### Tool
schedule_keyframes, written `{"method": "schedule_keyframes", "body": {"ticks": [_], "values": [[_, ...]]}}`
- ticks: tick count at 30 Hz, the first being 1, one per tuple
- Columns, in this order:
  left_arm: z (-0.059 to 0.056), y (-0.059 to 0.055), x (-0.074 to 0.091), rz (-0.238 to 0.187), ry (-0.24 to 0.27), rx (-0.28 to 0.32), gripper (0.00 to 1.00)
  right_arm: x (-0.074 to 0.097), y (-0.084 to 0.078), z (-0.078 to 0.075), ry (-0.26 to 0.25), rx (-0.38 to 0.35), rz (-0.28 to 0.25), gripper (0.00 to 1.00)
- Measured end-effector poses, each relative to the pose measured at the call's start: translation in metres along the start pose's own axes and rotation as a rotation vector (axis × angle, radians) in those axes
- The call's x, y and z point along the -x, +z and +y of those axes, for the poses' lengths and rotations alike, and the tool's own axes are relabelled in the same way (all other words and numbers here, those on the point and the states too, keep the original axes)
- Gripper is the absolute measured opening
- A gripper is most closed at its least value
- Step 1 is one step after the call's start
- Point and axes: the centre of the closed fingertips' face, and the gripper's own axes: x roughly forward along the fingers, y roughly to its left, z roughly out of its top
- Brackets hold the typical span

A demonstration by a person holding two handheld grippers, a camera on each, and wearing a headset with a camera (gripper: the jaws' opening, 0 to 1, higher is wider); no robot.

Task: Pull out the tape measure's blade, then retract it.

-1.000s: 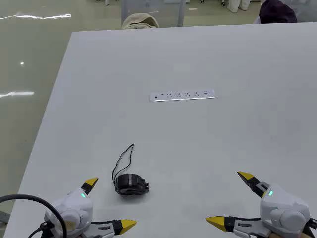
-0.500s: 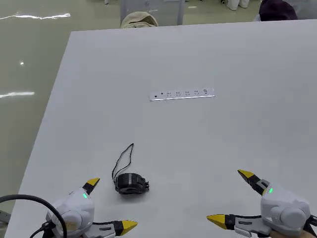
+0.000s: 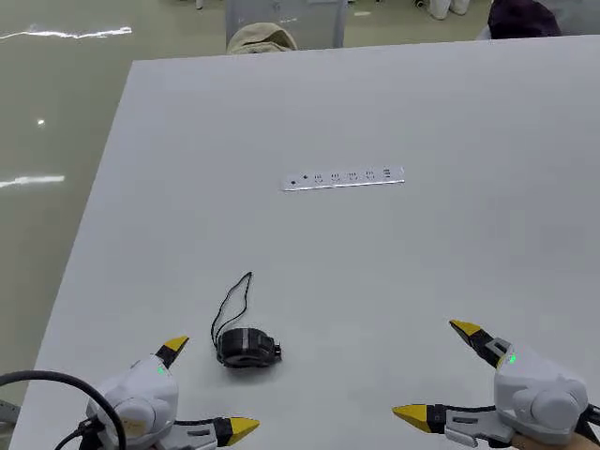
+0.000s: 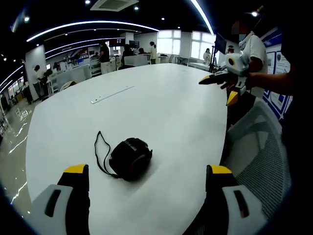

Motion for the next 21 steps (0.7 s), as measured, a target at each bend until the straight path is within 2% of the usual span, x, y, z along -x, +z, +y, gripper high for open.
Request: {"method": "schedule_keyframes", "body": {"ticks": [21], "values": [[0.0, 0.001, -0.0008, 0.004, -0.021, -0.027, 0.94, -0.0007, 0.0001, -0.0007, 0.012, 0.01, 0.009, 0.95]]}}
